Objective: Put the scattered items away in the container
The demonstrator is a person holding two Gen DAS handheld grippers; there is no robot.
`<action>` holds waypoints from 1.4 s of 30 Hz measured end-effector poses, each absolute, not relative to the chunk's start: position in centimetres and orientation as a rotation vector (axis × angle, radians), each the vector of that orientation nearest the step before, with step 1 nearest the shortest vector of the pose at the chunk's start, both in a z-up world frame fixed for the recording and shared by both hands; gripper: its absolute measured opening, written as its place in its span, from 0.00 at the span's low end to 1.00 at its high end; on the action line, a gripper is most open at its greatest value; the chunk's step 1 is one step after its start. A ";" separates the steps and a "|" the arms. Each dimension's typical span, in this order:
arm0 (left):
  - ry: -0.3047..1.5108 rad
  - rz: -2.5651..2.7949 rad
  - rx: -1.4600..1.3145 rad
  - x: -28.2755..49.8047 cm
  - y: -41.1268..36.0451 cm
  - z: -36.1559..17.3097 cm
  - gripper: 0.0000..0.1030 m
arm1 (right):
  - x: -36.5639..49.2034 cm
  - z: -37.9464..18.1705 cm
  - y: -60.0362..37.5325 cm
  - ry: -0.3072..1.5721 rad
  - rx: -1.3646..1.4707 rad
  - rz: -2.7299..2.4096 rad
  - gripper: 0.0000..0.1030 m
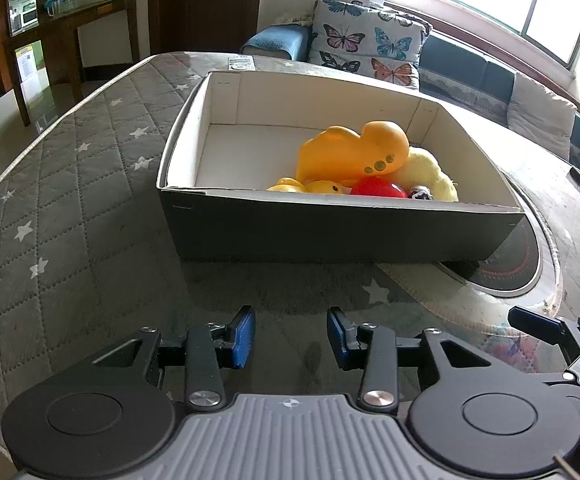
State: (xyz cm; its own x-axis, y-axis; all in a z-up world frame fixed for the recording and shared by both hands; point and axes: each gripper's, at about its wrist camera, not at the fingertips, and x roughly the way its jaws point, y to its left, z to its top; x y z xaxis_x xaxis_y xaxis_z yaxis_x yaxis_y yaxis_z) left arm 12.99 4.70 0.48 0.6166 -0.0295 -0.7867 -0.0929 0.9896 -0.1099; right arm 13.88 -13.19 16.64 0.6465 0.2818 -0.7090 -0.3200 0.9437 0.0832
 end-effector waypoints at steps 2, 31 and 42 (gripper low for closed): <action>0.910 0.037 -0.145 13.2 4.7 0.4 0.41 | 14.0 16.6 -13.1 0.802 -0.052 0.345 1.00; 0.902 0.053 -0.069 14.4 4.3 0.5 0.41 | 16.2 16.3 -12.8 0.826 -0.064 0.346 1.00; 0.905 0.051 -0.050 14.9 4.0 0.3 0.41 | 16.5 16.1 -12.6 0.836 -0.063 0.347 1.00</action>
State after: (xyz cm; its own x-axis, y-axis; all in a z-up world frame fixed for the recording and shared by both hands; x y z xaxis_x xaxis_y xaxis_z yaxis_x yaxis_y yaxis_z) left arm 14.87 4.02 0.25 0.6165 0.0230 -0.7871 -0.0652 0.9976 -0.0220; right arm 16.49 -12.63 16.06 0.6176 0.2765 -0.7363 -0.3257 0.9420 0.0806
